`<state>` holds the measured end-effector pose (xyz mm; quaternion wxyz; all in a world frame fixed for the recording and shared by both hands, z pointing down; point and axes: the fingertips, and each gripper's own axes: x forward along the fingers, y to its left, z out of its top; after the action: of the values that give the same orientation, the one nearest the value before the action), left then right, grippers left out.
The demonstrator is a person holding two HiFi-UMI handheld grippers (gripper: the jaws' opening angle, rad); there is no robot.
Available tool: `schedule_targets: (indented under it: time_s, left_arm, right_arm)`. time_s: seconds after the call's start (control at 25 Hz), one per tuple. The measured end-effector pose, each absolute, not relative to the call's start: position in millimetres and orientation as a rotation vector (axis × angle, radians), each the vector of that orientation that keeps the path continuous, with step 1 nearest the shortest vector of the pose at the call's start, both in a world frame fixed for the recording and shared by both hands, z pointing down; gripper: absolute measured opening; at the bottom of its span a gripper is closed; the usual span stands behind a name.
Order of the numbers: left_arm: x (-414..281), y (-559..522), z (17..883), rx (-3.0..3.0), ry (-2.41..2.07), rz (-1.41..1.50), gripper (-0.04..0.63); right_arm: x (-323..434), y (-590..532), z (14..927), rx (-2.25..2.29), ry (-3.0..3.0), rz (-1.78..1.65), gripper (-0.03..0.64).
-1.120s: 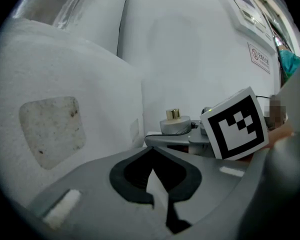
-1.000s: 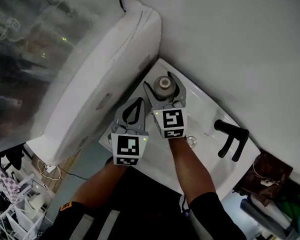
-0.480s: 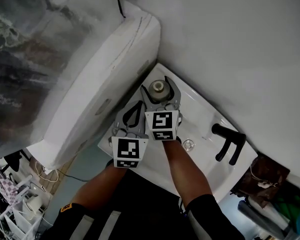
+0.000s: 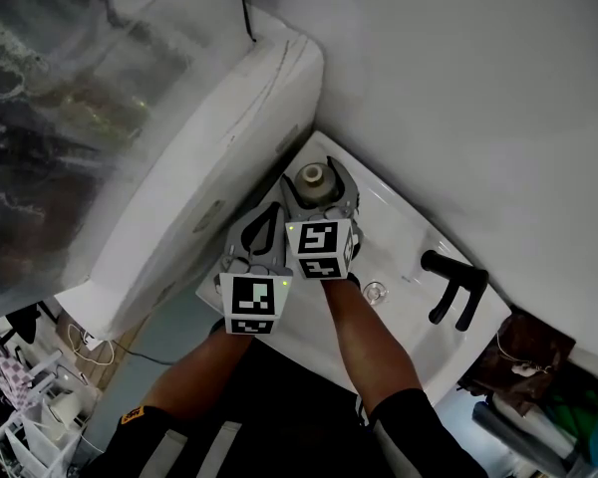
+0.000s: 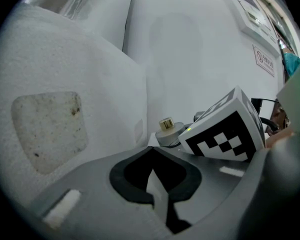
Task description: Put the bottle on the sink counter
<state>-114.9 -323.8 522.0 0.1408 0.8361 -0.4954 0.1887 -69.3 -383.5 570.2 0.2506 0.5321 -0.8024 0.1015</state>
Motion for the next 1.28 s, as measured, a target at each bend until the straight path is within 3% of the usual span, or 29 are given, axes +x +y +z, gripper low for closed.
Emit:
schedule_targets:
  time_s: [1.28]
  left_arm:
    - [-114,-326,537,2.381,-1.409,0.526,0.000]
  right_arm:
    - [-54,-351,580,1.347,-2.143,0.260,0.345]
